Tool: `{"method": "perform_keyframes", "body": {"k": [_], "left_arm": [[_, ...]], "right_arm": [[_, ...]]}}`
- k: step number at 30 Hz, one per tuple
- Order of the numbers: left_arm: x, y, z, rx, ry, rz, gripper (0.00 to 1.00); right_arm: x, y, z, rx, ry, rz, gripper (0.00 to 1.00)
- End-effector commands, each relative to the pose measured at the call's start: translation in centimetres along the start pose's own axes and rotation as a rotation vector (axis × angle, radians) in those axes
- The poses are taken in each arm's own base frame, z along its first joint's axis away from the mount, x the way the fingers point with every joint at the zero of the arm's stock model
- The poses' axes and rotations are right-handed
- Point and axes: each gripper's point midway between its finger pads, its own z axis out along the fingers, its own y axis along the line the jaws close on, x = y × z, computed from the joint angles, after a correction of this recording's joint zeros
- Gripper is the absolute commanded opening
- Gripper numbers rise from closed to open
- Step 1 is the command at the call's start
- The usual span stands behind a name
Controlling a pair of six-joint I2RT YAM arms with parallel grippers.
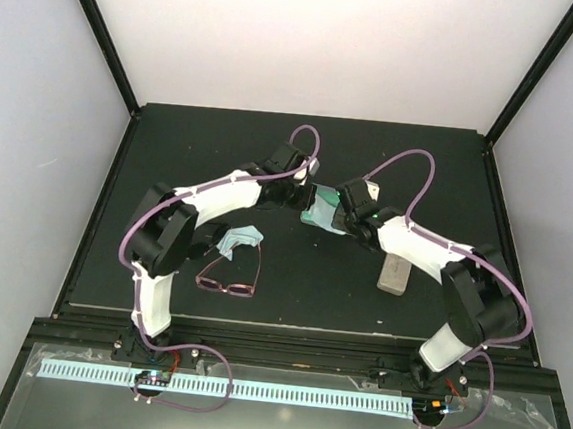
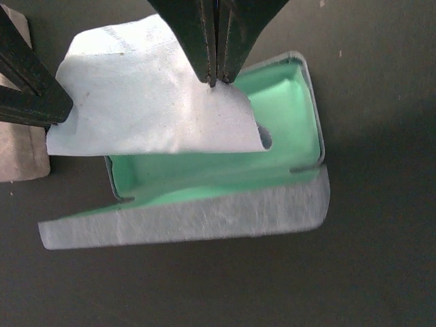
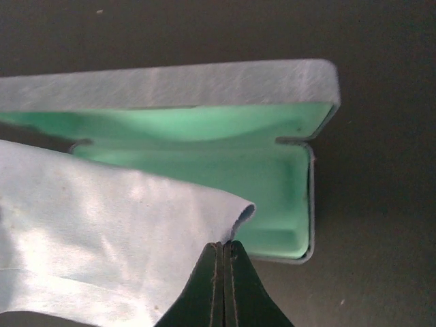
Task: Organize the sunglasses
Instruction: Place the glasses cleaning cloth in the sunglasses case.
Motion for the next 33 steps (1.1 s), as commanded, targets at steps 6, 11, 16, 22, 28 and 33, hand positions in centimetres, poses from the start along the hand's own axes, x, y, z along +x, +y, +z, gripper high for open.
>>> {"method": "perform_keyframes", "body": {"k": [6, 11, 16, 22, 28, 33], "left_arm": [[-2.5, 0.4, 3.4, 0.067, 0.039, 0.068, 0.02], [-1.8, 1.8, 4.8, 0.045, 0.075, 0.039, 0.02], [-1.0, 3.0, 5.2, 0.013, 0.093, 0.010, 0.02], [-0.1, 3.9, 5.6, -0.007, 0.119, -0.015, 0.02], [0.7, 4.3, 5.8, -0.014, 0.148, -0.032, 0.07], [0.7, 4.4, 5.6, -0.027, 0.150, -0.031, 0.13]], "right_arm": [[-2.2, -2.3, 3.3, 0.077, -0.047, 0.057, 0.01], [-2.1, -2.9, 4.7, 0.098, -0.027, 0.046, 0.01], [-1.7, -3.0, 5.6, 0.105, -0.008, 0.029, 0.01], [-1.5, -3.0, 6.4, 0.114, 0.014, -0.003, 0.01], [-1.7, -3.2, 6.6, 0.134, 0.019, -0.024, 0.01], [-1.6, -3.1, 6.6, 0.136, 0.031, -0.041, 0.02]]}}
